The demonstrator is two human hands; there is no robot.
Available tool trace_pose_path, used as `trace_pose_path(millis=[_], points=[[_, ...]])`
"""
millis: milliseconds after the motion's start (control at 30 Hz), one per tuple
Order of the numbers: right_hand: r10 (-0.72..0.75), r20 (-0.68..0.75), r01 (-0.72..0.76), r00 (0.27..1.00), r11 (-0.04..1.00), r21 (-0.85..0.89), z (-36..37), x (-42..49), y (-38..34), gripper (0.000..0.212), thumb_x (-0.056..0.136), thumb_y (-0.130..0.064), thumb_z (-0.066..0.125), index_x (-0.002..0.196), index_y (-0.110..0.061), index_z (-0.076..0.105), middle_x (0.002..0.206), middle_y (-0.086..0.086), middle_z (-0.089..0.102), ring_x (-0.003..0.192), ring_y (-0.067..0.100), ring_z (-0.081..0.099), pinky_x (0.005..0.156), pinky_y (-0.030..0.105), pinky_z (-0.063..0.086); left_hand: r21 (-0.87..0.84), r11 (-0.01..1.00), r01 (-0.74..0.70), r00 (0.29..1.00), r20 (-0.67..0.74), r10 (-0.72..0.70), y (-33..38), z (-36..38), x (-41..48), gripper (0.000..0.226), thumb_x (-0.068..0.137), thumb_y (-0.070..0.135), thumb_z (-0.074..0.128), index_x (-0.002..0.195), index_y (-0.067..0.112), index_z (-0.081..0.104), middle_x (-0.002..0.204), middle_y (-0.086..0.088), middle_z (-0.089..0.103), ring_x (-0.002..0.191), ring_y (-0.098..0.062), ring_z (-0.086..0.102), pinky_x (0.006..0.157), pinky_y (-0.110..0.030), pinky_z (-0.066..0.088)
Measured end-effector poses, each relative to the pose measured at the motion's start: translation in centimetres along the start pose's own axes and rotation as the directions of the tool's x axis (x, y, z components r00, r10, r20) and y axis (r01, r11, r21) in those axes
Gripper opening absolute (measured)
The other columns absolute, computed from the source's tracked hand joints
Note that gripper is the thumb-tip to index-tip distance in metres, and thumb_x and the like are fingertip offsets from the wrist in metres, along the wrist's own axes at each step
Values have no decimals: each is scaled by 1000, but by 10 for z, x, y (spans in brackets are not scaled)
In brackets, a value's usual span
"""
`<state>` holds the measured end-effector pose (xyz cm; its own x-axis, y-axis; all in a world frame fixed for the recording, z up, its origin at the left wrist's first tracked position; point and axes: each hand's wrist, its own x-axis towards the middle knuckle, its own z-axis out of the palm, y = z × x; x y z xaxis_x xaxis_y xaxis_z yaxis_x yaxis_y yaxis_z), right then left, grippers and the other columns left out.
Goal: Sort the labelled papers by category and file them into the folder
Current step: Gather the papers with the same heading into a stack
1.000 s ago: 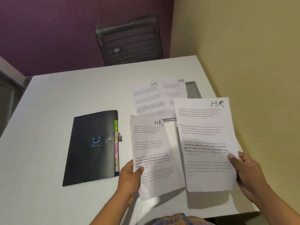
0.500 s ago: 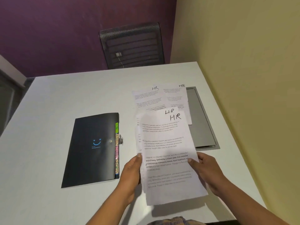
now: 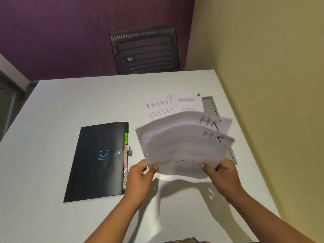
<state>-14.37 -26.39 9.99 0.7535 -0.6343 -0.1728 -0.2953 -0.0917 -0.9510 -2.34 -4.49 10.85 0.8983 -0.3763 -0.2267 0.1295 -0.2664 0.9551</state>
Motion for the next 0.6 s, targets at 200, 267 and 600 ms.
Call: trace_pose_path(millis=[200,267,600], points=[[-45,-11,44,999,993,-108,6,3,9,31,84,-11,78,77,-36,61,64,-39,65,65,-19,61,59,-2,40,109,991,-75,997,11,74,-9,1,10,34,93,-2,60,99,27,78,96,13,77,80,-5,68,72,-8,48],[-93,35,95,995,991,-92,9,5,13,37,84,2,75,82,-33,66,73,-23,72,73,-8,67,68,6,47,146,988,-40,999,13,38,-14,3,12,32,91,-3,64,100,25,76,102,14,74,94,1,68,79,-5,45],[35,160,-16,987,993,-117,13,32,28,26,87,10,65,77,-14,67,76,7,67,70,18,61,69,18,51,94,993,74,994,68,-81,-20,3,30,36,81,-19,61,94,12,74,97,5,71,84,3,68,73,-8,49]])
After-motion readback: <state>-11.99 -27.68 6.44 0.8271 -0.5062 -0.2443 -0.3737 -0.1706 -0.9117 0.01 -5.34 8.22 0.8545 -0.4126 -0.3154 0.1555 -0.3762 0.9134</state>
